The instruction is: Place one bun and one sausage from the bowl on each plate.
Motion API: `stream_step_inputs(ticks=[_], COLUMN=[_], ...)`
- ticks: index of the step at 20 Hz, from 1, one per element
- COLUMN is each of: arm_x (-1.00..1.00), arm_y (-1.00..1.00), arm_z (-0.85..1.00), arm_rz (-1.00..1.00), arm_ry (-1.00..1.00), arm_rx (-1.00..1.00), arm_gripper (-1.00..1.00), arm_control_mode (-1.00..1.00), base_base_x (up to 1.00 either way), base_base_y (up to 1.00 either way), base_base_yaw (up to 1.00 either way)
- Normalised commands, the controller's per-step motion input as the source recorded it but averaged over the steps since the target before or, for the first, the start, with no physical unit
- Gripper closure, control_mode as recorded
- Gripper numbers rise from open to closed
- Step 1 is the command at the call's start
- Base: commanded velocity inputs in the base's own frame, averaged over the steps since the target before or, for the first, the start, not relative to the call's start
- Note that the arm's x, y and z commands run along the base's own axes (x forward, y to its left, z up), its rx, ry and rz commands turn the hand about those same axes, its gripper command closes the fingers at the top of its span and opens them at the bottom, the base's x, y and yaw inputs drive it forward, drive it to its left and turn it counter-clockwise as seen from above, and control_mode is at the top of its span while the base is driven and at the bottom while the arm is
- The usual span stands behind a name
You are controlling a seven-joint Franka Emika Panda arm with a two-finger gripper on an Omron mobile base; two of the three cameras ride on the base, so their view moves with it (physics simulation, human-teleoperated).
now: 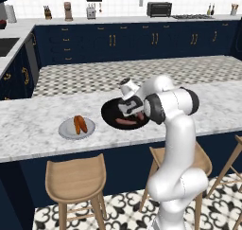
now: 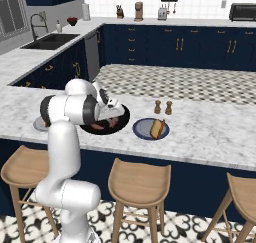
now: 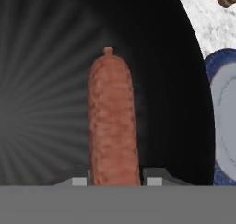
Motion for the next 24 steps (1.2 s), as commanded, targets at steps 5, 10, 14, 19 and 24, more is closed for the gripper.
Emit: stream_step_inputs(ticks=[5,10,14,19,24], arm_x=[-0.23,-0.31,-0.04,0.03,0.18], arm_y=[0.00,-0.53,-0.86,-0.88,-0.36], arm_z=[1.00,0.80,0.51,-0.02,-0.38], arm_rz=[0.03,0.01,0.01,0.00,0.00], arm_ry=[-0.01,-0.12,-0.06,-0.01,0.03], arm_rx=[0.03,0.12,0.18,0.35,0.08], arm_gripper=[1.00,1.00,1.00,1.00,1.00], arm_control_mode=[-1.00,-1.00,-1.00,-1.00,-1.00], base_base_x=[0.00,0.00,0.00,0.00,0.00], base_base_y=[0.00,0.00,0.00,0.00,0.00], base_base_yaw=[0.00,0.00,0.00,0.00,0.00])
